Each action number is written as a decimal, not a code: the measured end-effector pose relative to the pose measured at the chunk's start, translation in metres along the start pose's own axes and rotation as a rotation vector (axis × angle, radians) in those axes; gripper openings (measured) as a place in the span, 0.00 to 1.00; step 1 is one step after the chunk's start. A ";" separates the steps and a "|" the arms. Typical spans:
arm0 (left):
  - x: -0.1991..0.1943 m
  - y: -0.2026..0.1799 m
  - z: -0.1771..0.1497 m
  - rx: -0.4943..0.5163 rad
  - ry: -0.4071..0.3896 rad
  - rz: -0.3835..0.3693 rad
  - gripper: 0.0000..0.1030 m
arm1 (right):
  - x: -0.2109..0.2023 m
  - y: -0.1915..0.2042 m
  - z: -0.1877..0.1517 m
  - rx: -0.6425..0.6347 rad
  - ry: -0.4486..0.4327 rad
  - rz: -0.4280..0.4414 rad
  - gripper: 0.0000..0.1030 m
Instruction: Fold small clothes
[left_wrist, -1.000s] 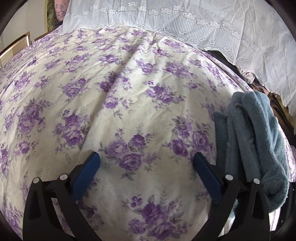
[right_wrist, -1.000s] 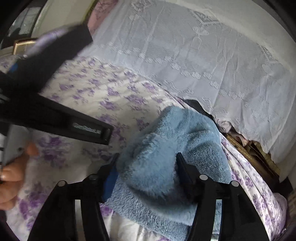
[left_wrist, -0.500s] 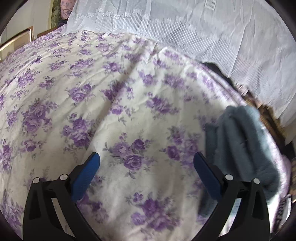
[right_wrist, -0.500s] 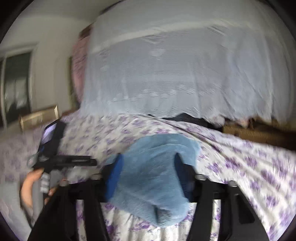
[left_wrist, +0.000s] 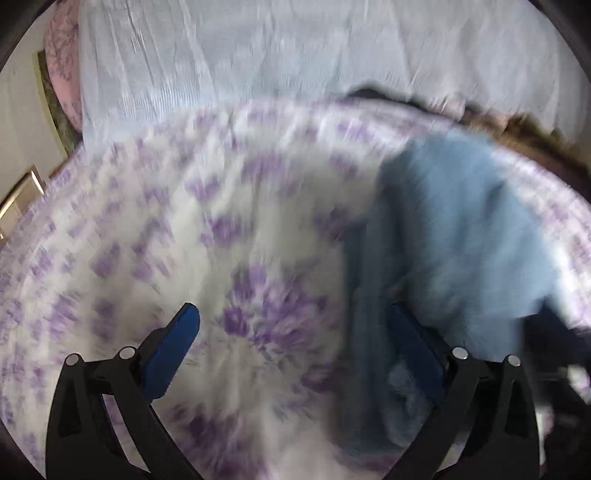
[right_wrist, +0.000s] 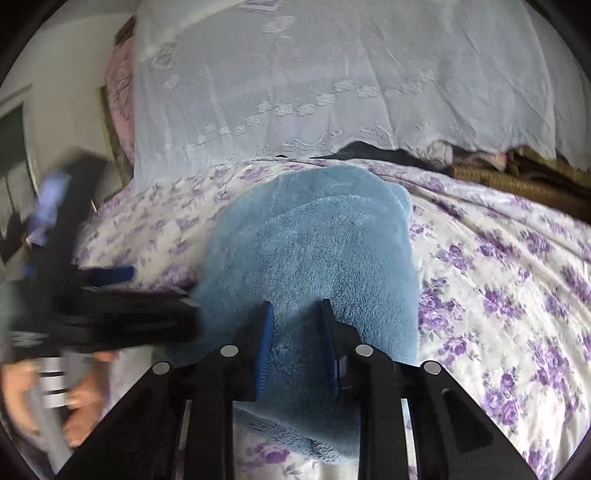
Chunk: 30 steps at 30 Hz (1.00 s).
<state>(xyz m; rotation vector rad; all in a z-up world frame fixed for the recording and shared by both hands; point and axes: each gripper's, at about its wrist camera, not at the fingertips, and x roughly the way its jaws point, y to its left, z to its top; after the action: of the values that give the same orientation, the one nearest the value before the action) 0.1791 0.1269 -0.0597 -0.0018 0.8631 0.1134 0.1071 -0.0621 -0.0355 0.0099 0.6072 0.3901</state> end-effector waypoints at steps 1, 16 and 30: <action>0.012 0.015 -0.002 -0.076 0.044 -0.077 0.96 | 0.000 0.002 0.001 -0.005 0.006 0.009 0.26; -0.052 0.018 0.048 -0.079 -0.085 -0.089 0.96 | -0.016 -0.046 0.076 0.134 -0.092 0.005 0.34; 0.047 -0.027 0.048 -0.046 0.003 -0.115 0.96 | 0.111 -0.086 0.071 0.284 0.149 0.113 0.36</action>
<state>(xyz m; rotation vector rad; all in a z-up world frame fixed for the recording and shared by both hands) 0.2488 0.1067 -0.0649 -0.0943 0.8611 0.0255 0.2606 -0.0942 -0.0486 0.2896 0.8078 0.4140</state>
